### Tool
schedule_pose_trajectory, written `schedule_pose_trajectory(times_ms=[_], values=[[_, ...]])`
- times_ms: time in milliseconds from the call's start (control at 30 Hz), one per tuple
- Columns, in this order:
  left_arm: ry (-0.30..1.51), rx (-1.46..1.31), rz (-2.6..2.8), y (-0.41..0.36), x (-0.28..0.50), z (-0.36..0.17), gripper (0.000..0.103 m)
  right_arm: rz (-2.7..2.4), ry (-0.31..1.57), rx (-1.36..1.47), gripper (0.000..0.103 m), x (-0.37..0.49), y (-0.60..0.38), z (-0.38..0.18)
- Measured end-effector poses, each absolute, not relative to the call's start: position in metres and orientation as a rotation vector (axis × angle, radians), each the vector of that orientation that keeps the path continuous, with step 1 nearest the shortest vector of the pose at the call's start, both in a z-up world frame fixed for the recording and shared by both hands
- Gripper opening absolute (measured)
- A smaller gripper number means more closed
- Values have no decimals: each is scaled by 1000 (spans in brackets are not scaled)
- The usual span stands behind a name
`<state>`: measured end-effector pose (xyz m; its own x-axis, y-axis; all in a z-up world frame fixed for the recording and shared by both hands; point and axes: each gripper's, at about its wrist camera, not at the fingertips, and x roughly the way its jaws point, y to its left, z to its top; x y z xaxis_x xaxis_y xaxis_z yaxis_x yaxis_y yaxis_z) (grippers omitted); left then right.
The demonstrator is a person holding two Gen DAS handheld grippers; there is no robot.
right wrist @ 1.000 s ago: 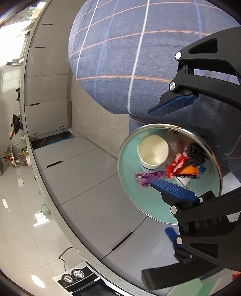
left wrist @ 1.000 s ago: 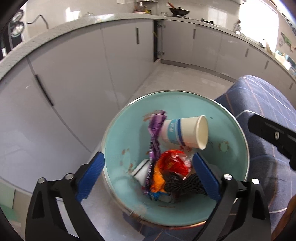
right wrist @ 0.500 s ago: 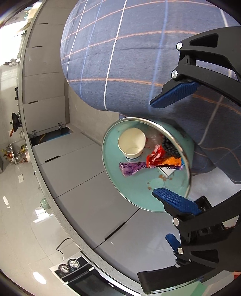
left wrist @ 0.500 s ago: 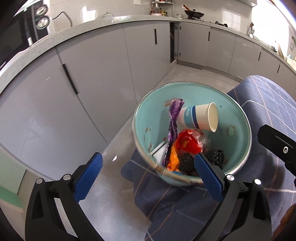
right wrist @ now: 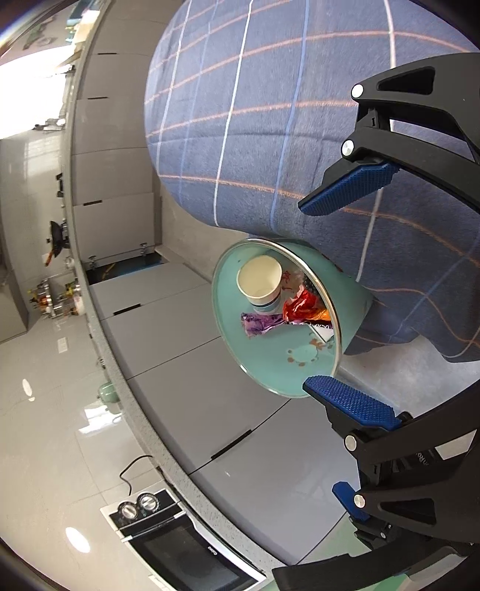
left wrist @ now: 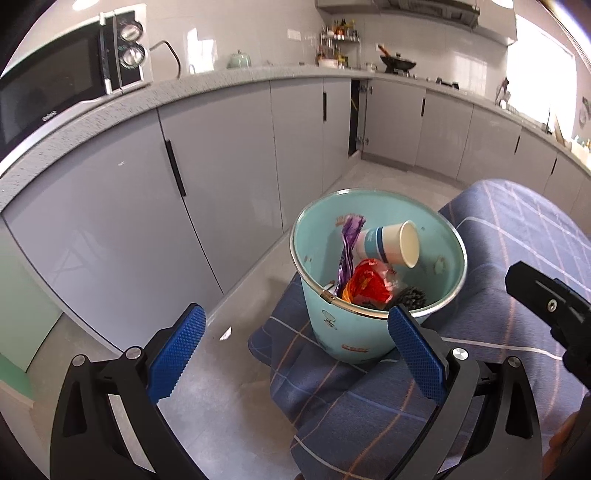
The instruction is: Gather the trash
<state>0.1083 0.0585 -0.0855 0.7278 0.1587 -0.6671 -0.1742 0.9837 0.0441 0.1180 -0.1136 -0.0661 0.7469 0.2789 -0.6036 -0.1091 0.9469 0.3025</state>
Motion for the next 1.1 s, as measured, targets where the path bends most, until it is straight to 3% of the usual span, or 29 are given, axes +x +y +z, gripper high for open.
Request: schedule_pose_trajectory(times_ms=[667, 1100], values=[[386, -10, 193, 60, 22, -7, 97, 125, 394, 230, 89, 29, -117, 4], [305, 9, 165, 58, -6, 21, 97, 94, 278, 227, 90, -6, -115, 28]])
